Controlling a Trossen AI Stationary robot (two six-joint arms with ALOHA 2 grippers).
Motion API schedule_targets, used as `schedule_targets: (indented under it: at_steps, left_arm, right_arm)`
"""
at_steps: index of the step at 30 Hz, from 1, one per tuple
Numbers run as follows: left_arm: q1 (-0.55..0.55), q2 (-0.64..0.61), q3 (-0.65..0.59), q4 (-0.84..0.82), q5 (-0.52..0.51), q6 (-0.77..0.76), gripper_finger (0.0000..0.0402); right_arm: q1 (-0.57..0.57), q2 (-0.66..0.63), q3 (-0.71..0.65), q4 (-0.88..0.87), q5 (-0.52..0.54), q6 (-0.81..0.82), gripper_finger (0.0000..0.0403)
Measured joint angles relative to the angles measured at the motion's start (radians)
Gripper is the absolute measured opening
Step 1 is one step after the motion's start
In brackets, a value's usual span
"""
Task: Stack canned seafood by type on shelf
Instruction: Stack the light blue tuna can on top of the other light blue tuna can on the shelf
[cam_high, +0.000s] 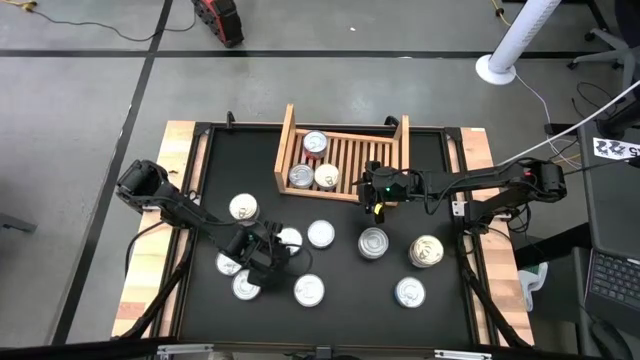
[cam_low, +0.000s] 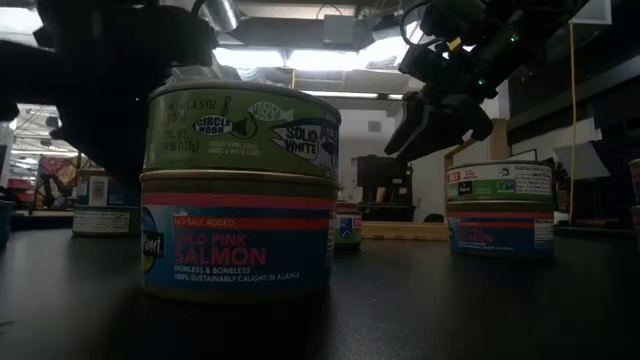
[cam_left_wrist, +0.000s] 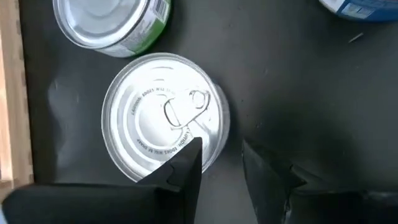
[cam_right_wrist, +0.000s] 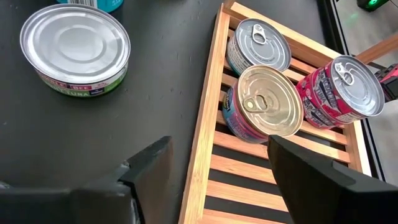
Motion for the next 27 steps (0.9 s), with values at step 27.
schedule_targets:
  at_steps: [27]
  left_arm:
    - [0.005, 0.0, -0.007, 0.052, -0.032, 0.05, 0.0111]
  right_arm:
    - [0.0, 0.0, 0.0, 0.0, 0.0, 0.0, 0.0262]
